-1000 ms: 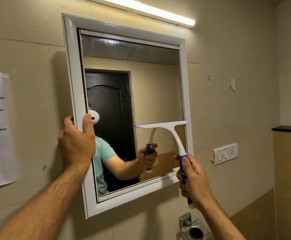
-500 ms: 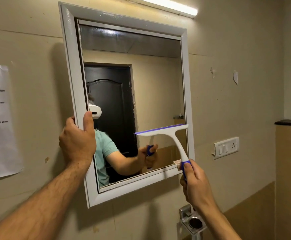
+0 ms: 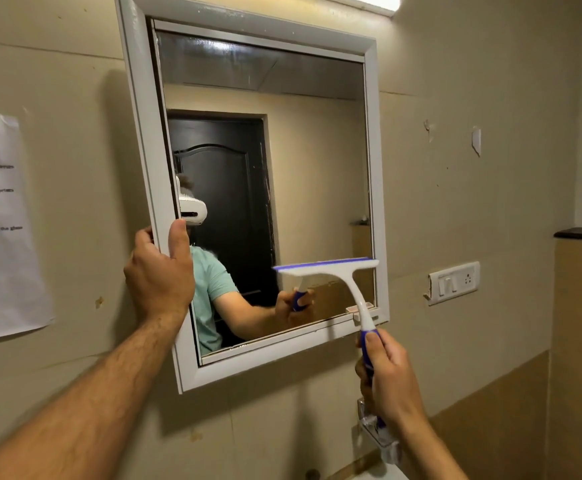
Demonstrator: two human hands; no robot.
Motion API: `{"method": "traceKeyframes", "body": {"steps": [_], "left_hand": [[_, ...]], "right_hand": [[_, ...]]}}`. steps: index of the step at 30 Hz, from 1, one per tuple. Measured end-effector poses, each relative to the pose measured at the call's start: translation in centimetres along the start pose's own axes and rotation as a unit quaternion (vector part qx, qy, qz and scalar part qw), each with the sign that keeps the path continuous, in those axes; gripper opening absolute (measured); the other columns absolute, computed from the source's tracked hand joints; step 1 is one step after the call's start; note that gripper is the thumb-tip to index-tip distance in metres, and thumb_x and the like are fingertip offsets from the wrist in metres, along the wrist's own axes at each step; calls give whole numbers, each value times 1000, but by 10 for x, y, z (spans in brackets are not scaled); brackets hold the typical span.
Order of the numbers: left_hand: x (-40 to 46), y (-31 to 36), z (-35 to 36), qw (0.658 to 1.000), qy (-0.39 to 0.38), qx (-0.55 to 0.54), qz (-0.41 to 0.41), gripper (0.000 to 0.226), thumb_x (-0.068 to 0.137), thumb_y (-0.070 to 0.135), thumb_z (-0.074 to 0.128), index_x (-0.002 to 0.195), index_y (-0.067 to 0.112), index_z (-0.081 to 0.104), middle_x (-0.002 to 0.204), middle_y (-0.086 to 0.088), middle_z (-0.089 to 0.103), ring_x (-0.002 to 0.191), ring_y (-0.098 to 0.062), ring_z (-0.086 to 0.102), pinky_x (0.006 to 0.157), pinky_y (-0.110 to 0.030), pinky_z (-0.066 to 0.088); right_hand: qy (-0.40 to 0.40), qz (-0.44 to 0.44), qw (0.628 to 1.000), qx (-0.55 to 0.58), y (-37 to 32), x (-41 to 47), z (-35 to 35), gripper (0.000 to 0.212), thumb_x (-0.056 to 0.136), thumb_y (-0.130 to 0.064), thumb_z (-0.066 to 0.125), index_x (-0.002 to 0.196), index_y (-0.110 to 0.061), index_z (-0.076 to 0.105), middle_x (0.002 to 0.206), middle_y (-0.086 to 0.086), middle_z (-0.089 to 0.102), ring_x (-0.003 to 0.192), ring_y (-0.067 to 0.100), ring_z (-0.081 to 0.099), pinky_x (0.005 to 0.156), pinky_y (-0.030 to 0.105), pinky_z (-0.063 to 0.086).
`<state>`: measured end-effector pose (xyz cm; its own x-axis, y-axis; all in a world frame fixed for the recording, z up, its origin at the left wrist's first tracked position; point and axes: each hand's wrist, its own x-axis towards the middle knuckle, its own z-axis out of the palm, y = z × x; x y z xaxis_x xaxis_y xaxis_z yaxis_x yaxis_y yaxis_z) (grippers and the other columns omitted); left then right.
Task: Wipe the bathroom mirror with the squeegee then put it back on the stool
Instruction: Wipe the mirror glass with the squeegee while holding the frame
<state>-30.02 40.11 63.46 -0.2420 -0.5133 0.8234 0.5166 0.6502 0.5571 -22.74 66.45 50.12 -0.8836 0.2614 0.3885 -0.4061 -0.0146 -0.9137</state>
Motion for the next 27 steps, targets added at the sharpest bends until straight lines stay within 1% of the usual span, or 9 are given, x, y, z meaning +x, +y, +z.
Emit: {"method": "traceKeyframes", "body": {"steps": [2,4,6,8,11,15,20,24,27], "left_hand": [[-2,-4,0,1000,-4,-17,-12,47,92,59,43,104,15,56,90,8,56,74,-8,51,53,-7,32],[-6,-9,0,999,-12,-35,-22,49,90,62,42,105,18,56,91,9,57,76,-9,53,59,-17,40],[-9,-13,0,999,-10,-34,-19,49,90,63,42,105,18,56,92,9,57,78,-10,54,65,-23,43],[-10,-14,0,999,-5,-31,-14,48,91,62,42,105,18,56,92,10,57,77,-10,55,61,-21,42],[-10,-14,0,1000,-9,-29,-7,48,91,60,43,105,16,56,91,10,57,76,-8,54,55,-10,35],[-10,-16,1,999,-11,-34,-5,49,91,59,43,106,15,56,94,7,59,78,-10,55,61,-20,42],[-11,-17,1,999,-20,-33,-12,53,90,62,40,104,14,55,96,-3,65,79,-17,60,65,-29,49],[-12,-17,0,999,-25,-37,-11,53,90,61,40,106,12,56,97,-3,65,80,-16,59,64,-26,45],[-12,-17,-1,999,-27,-41,-12,55,90,61,40,107,11,56,97,-3,65,80,-14,58,62,-25,44]], "right_hand": [[-1,-11,1000,3,-9,7,1,33,102,-32,39,92,-5,55,64,14,42,37,8,35,35,21,29],[-1,-9,1000,2,-8,8,1,34,102,-32,39,92,-4,55,65,14,41,38,8,34,35,21,28],[-2,3,1000,-6,2,1,-1,34,102,-31,39,94,-2,55,60,11,40,40,9,33,36,23,29],[0,21,1000,-22,16,-8,-5,34,102,-30,39,93,-2,55,54,4,40,41,9,33,37,22,30],[0,30,999,-42,30,-18,-10,36,102,-27,38,89,4,51,54,6,35,42,13,29,41,27,25],[1,15,999,-44,15,-16,-10,33,102,-28,40,84,-3,51,50,0,34,39,10,26,36,22,25],[-5,2,999,-36,-5,-1,-4,33,102,-31,39,90,-3,54,53,-1,37,41,9,30,37,23,29],[-7,27,999,-40,10,-10,-7,31,102,-28,40,84,-5,51,53,2,36,41,10,29,37,23,27],[1,40,998,-54,28,-24,-13,31,101,-25,41,77,-6,48,57,9,31,42,13,27,41,28,22]]}}
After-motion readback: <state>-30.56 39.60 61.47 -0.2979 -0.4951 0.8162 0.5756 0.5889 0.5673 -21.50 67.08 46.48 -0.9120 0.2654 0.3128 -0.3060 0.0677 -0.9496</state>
